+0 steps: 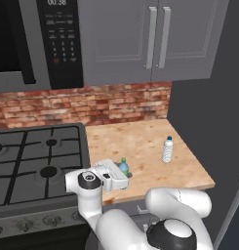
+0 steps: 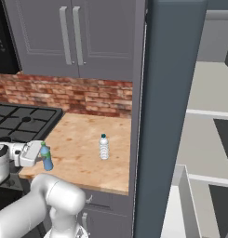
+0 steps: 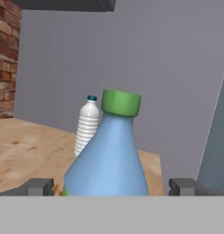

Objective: Take the bottled waters from the counter and place them in the freezer to freeze. Close the freezer door after placing the bottles.

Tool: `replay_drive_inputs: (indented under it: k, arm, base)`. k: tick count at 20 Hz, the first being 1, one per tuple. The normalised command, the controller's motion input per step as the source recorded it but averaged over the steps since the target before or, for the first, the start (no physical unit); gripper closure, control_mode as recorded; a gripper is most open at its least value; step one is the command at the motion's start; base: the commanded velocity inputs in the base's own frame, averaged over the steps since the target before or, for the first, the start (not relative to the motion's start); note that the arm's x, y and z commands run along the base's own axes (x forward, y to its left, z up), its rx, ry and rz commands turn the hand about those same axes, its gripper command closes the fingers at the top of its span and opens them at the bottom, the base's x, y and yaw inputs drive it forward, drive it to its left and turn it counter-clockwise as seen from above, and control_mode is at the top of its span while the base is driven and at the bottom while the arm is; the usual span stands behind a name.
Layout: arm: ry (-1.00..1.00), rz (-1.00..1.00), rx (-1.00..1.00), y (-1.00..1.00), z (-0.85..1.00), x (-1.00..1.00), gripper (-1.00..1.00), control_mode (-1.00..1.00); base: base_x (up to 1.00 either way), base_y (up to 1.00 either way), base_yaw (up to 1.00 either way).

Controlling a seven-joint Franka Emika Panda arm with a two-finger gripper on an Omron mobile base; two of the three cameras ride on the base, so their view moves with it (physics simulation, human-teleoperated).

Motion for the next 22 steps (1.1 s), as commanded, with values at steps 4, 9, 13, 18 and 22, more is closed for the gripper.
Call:
replay_drive_inputs:
  k: [4,9,13,18,22]
  arm:
    - [0.0,0.0,0.0,-0.01,0.0,0.0,-1.0,-1.0]
    - [0.0,0.0,0.0,0.0,0.0,0.0,-1.0,-1.0]
    - [0.0,0.0,0.0,0.0,0.0,0.0,-1.0,-1.0]
    - [0.0,0.0,0.0,0.0,0.0,0.0,1.0,-1.0]
    - [0.0,0.0,0.0,0.0,0.0,0.0,1.0,-1.0]
  base:
    - [0.0,0.0,0.0]
    - [0.0,0.0,0.0]
    - [0.0,0.0,0.0]
    - [0.0,0.0,0.0]
    - [0.0,0.0,0.0]
